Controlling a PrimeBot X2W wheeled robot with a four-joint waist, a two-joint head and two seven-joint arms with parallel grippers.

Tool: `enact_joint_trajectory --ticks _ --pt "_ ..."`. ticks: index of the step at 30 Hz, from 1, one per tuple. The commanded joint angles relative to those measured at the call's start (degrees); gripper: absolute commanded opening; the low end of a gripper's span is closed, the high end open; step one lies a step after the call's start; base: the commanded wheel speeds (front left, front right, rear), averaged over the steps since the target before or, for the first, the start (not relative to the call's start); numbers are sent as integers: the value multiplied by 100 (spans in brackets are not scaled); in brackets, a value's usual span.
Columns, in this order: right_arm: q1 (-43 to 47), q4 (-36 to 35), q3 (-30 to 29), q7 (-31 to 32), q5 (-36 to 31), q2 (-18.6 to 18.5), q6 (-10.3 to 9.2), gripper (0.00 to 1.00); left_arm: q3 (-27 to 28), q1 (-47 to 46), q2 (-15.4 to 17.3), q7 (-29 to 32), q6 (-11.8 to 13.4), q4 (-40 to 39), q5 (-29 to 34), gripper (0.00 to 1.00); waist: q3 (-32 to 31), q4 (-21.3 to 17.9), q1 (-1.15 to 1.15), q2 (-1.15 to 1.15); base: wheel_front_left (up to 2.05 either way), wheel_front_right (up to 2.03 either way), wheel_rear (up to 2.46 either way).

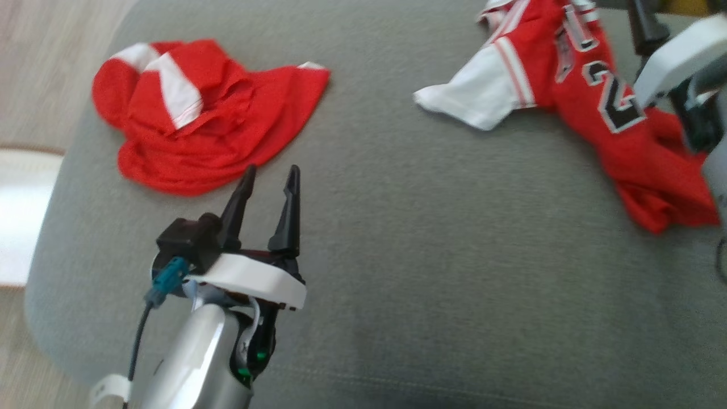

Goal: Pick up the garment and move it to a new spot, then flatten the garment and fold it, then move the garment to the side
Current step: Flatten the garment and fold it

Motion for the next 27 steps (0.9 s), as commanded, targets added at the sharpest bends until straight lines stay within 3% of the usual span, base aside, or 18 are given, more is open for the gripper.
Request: enact_joint_trajectory --ticks 1,11,18,27 --pt "352 -190 -112 -239 107 133 -4 100 269 -17 34 -69 -38 -192 55 100 -318 -349 0 0 0 0 0" --pt "2190 -1344 -1207 -620 99 793 -4 100 574 285 34 -69 -33 -359 97 100 -748 -1112 0 0 0 0 0" --pt "3951 -2726 -1982 -638 -516 1766 -4 100 722 478 33 -69 -51 -474 179 100 -766 -1588 0 0 0 0 0" --pt "4987 -3467 -2102 -640 -1090 2136 -4 100 725 526 33 -69 -103 -474 239 100 -701 -1892 0 0 0 0 0"
